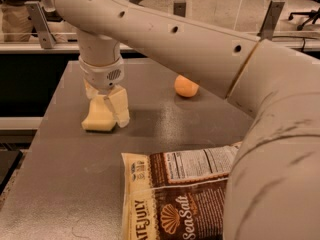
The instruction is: Pick sponge
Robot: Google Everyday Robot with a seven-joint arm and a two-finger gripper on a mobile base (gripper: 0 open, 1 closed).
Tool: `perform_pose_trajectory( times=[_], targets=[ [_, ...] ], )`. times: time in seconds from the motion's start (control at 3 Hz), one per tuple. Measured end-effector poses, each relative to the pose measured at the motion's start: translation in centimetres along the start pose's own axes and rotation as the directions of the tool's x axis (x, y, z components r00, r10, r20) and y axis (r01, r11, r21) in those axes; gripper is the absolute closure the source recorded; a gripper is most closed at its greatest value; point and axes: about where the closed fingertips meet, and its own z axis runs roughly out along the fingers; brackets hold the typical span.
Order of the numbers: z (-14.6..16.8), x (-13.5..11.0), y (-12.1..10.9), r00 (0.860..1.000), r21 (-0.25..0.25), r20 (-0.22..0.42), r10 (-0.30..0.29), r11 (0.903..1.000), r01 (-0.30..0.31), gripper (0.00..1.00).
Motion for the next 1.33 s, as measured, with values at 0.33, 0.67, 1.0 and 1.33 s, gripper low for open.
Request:
perform_pose_trajectory(
  times=[0.33,0.67,1.0,1.33],
  targets=[
    [-0.2,-0.4,0.2,1.000,-0.008,0.005,-0.021,0.9997,0.021,0.47],
    [-0.7,-0.7,0.6,0.999,-0.006,0.019,-0.029,0.9995,0.030,0.71],
    [-1.9,-0.9,1.1,0.999,0.005,0.043,-0.022,0.9997,0.022,0.94],
    [-3.7,-0.7,1.8,0.996,0.022,0.084,0.002,0.9997,-0.004,1.00]
  ],
)
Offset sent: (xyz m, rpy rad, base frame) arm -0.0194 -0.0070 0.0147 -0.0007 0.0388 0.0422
